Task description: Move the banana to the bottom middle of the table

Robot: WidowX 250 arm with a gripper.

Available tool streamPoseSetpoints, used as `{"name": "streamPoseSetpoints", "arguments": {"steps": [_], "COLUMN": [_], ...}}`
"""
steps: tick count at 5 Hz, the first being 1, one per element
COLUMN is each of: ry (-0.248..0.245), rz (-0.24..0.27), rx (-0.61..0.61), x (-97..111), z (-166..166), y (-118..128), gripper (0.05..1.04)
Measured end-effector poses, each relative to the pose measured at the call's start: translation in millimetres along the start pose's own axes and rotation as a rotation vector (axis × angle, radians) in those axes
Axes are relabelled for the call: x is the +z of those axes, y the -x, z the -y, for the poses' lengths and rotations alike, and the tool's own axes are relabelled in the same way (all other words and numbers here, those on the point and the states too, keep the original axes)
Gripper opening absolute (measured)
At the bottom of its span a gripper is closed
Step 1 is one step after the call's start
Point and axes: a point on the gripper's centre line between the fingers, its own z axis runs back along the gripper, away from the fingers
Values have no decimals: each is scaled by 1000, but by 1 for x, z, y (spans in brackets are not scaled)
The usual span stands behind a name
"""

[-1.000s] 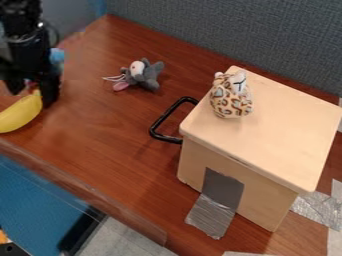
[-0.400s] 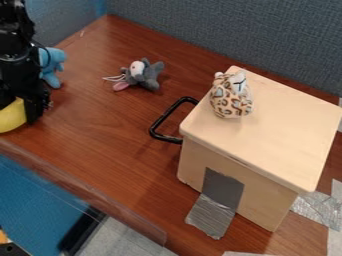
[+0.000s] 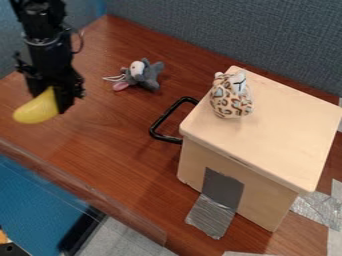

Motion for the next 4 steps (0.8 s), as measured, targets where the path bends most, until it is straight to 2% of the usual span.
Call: {"name": "streamPoseSetpoints", "arguments": {"steps": [1,2,3,4], "ry": [35,64,62,46], "rz": [26,5,-32,-110], "rx": [-66,-150,-202,-225], "x": [10,1,-13,-37], "z": [33,67,82,86], "y": [2,12,20,29], "gripper": [531,531,531,532]}}
